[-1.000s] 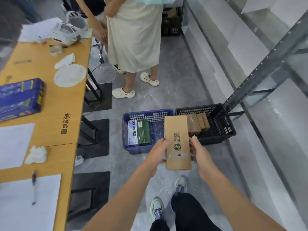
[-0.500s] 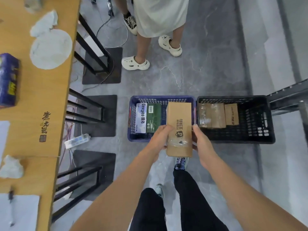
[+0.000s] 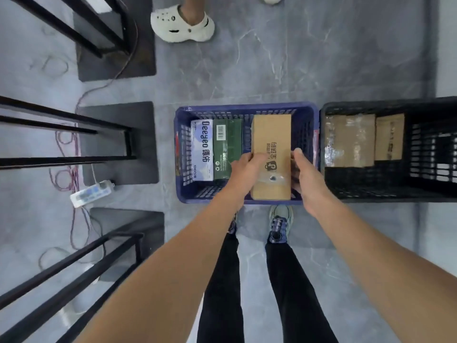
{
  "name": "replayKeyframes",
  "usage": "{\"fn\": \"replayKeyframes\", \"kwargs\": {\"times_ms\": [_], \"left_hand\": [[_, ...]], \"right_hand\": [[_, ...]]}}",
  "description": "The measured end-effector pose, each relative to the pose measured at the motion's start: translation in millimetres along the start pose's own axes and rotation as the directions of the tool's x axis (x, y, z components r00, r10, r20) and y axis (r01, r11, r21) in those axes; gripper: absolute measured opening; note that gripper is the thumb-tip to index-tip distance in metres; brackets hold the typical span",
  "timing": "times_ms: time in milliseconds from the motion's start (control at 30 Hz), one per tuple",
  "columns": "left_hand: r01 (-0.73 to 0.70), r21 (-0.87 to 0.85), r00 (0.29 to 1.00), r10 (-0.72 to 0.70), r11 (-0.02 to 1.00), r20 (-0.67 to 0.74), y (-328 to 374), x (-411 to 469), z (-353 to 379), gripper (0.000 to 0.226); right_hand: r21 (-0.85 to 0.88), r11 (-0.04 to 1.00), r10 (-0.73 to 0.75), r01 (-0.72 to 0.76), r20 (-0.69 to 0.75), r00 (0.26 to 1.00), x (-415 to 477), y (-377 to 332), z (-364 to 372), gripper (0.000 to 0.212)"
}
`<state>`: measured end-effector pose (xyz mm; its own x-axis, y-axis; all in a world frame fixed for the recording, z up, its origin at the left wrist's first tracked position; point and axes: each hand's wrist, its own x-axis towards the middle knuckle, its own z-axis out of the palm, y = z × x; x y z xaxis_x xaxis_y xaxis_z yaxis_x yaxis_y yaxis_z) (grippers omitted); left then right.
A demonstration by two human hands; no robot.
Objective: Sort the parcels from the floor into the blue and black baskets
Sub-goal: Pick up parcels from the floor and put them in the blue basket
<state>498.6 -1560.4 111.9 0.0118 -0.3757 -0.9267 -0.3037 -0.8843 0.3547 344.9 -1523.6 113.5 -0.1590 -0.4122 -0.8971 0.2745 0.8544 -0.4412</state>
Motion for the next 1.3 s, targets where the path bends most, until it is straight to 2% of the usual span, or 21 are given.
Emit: {"fn": "replayKeyframes", "kwargs": {"times_ms": [133,300,433,500,600,633,767,900,1000,1167,1300], "left_hand": [[0.009,0.052,1.0,-0.009,0.999,0.011,-18,77,2,0.069],[-0.013,0.105,0.998,0.005,0.994,0.069,-17,150,-1,0.087],[-0.009,0.151,0.998,0.0,0.989,0.058,-18,192,0,0.095],[-0.017,0.177,0.998,0.005,0.984,0.066,-18,202,1,0.088],[-0.055,0.186,0.997,0.043,0.981,0.068,-20,215,3,0.06],[-0.067,0.205,0.996,0.053,0.976,0.073,-22,219,4,0.057],[-0.083,0.242,0.995,0.067,0.967,0.071,-31,228,8,0.085],[-0.104,0.244,0.994,0.09,0.964,0.068,-34,237,11,0.082],[-0.092,0.23,0.993,0.073,0.969,0.093,-37,242,16,0.078],[-0.124,0.243,0.988,0.098,0.962,0.116,-43,251,19,0.057],[-0.16,0.268,0.983,0.127,0.95,0.135,-48,252,19,0.07]], "right_hand": [[-0.007,0.999,0.038,-0.039,-0.015,0.999,80,28,14,0.035],[-0.055,0.994,0.092,-0.095,-0.041,0.995,157,50,31,0.041],[-0.099,0.99,0.097,-0.104,-0.067,0.993,202,61,40,0.047],[-0.112,0.989,0.092,-0.1,-0.074,0.993,221,65,42,0.047],[-0.156,0.982,0.099,-0.106,-0.05,0.994,239,64,44,0.041],[-0.168,0.98,0.097,-0.103,-0.046,0.994,243,63,45,0.039],[-0.146,0.984,0.101,-0.102,-0.016,0.995,255,63,52,0.037],[-0.11,0.99,0.092,-0.093,-0.01,0.996,269,66,57,0.031],[-0.115,0.991,0.069,-0.067,0.012,0.998,280,74,55,0.035],[-0.135,0.989,0.063,-0.058,0.036,0.997,280,73,58,0.067],[-0.103,0.992,0.082,-0.073,0.086,0.993,287,70,49,0.053]]}}
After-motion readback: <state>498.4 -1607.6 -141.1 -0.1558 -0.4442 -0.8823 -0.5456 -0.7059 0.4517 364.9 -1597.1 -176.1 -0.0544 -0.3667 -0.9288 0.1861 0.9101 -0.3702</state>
